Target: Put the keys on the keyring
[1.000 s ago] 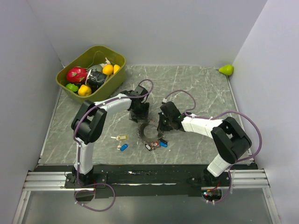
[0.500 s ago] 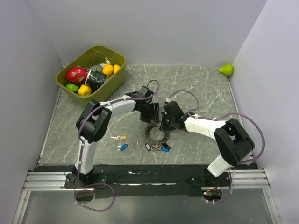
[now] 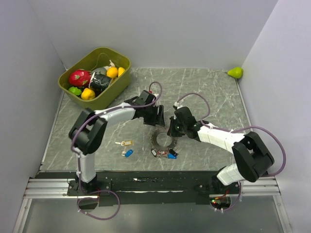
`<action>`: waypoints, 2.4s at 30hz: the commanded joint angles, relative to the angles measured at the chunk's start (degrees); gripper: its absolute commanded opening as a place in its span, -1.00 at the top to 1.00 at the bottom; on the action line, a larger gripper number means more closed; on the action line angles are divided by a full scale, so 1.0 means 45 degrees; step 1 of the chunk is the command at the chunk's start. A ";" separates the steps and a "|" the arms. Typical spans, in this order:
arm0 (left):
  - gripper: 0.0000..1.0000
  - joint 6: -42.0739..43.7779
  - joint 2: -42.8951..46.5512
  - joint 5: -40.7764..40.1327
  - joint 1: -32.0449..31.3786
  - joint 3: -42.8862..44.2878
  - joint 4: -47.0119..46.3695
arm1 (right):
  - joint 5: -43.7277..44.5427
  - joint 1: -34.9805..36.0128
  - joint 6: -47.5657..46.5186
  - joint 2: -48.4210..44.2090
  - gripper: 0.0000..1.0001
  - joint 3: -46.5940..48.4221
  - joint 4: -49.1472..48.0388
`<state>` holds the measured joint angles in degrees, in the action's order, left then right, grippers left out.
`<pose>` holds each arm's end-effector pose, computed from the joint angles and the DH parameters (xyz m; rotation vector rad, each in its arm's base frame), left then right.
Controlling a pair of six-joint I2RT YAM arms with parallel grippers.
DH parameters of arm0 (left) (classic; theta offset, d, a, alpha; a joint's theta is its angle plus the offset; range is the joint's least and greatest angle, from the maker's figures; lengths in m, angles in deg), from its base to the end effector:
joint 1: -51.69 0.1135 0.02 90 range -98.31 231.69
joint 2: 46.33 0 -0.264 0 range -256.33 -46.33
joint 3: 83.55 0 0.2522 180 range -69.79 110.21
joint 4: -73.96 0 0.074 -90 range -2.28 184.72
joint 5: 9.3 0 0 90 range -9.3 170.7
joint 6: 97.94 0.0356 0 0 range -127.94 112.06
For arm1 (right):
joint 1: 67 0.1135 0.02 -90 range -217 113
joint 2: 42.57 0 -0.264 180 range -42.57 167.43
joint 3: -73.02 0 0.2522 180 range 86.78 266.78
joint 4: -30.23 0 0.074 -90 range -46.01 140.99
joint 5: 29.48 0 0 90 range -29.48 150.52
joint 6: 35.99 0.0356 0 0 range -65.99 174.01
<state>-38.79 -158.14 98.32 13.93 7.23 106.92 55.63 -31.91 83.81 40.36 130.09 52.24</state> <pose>0.3230 -0.2638 0.1808 0.2952 2.6570 -0.8309 0.2338 0.1680 0.1843 -0.1563 2.4931 0.6061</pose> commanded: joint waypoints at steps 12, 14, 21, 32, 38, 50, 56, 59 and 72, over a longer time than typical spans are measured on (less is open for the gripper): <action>-0.39 -0.0467 0.6777 -0.0932 0.1338 -0.5118 -0.6235 | -0.1062 0.0541 -0.1466 -0.2315 -0.17 -0.1342 -0.2476; -0.40 -0.0858 0.7637 -0.0249 0.2079 -0.6212 -0.7287 | -0.1218 0.0561 -0.1505 -0.2821 -0.42 -0.1791 -0.3081; -0.42 -0.0762 0.9844 -0.0747 0.3156 -0.8166 -0.6577 | -0.1278 0.0600 -0.1856 -0.4015 -0.81 -0.2651 -0.3826; -0.61 -0.0097 1.3322 -0.3381 0.3313 -0.8990 -0.3339 | -0.0556 0.0600 -0.2560 -0.5518 -0.99 -0.2866 -0.2927; -0.67 -0.0507 1.3636 -0.2240 0.3313 -0.8755 -0.3427 | -0.0438 0.0600 -0.2540 -0.5579 -0.99 -0.2887 -0.2986; -0.59 -0.1112 1.1859 0.1959 0.3274 -1.0120 -0.6452 | -0.1492 0.0990 -0.2854 -0.3510 -0.99 -0.1754 -0.2888; -0.48 -0.1035 1.1001 0.2101 0.2611 -1.0591 -0.7158 | -0.2156 0.1225 -0.2599 -0.2377 -0.95 -0.1227 -0.3239; -0.42 -0.0918 1.0337 0.1788 0.2025 -1.0552 -0.7236 | -0.2428 0.1303 -0.2463 -0.1850 -0.89 -0.1051 -0.3435; -0.02 -0.0586 0.7760 0.1941 0.0638 -1.0805 -0.8777 | -0.3523 0.1401 -0.1935 0.0161 -0.25 -0.0641 -0.4080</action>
<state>-42.44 -120.52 105.10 17.89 -40.62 73.41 41.62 -25.98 74.37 38.94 123.99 37.14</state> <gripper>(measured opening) 0.530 0.655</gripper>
